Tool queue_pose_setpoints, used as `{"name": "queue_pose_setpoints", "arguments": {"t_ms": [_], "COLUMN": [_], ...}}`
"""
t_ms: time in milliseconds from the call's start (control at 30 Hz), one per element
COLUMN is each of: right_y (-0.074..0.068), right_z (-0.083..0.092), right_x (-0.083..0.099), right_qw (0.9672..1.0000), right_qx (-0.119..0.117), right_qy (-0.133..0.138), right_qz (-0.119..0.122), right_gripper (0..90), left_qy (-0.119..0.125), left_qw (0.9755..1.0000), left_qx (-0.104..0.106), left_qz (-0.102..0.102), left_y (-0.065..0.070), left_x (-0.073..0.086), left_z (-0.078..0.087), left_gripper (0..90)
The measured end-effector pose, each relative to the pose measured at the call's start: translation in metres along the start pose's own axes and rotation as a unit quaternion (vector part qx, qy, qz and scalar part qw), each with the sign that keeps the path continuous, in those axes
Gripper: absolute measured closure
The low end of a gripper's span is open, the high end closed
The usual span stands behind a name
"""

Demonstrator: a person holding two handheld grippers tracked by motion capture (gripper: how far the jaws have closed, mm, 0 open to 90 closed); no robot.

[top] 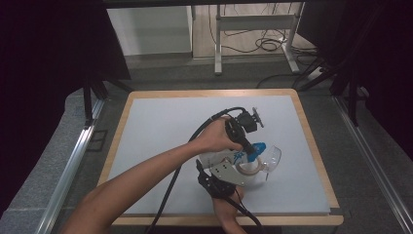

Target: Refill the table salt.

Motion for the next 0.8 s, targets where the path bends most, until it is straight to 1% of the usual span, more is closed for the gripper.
{"name": "queue_pose_setpoints", "arguments": {"t_ms": [500,533,800], "right_y": [-0.0001,0.0004,-0.0002], "right_z": [0.0006,0.0005,0.0004], "right_x": [-0.0002,-0.0004,-0.0008], "right_qw": [1.0000,1.0000,1.0000], "right_qx": [0.000,0.001,0.000], "right_qy": [0.000,0.002,0.003], "right_qz": [-0.001,0.003,0.004], "right_gripper": [54.1,54.2,54.3], "left_qy": [0.000,0.001,0.001], "left_qw": [1.0000,1.0000,1.0000], "left_qx": [0.002,0.002,0.002], "left_qz": [-0.001,-0.001,0.001], "left_y": [0.0003,0.0003,0.0005], "left_x": [-0.0003,-0.0003,0.0000], "left_z": [-0.0006,-0.0003,0.0002], "left_gripper": [89.9,89.9,89.9]}}
Point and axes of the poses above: each handheld gripper's, and its own axes: z roughly backward along the jaws, x roughly out of its underside, y roughly to its right, the point moved 7 cm from there along -z, roughly forward along the jaws, and after that the axes turned 7 degrees about -z, right-handed, at the moved point
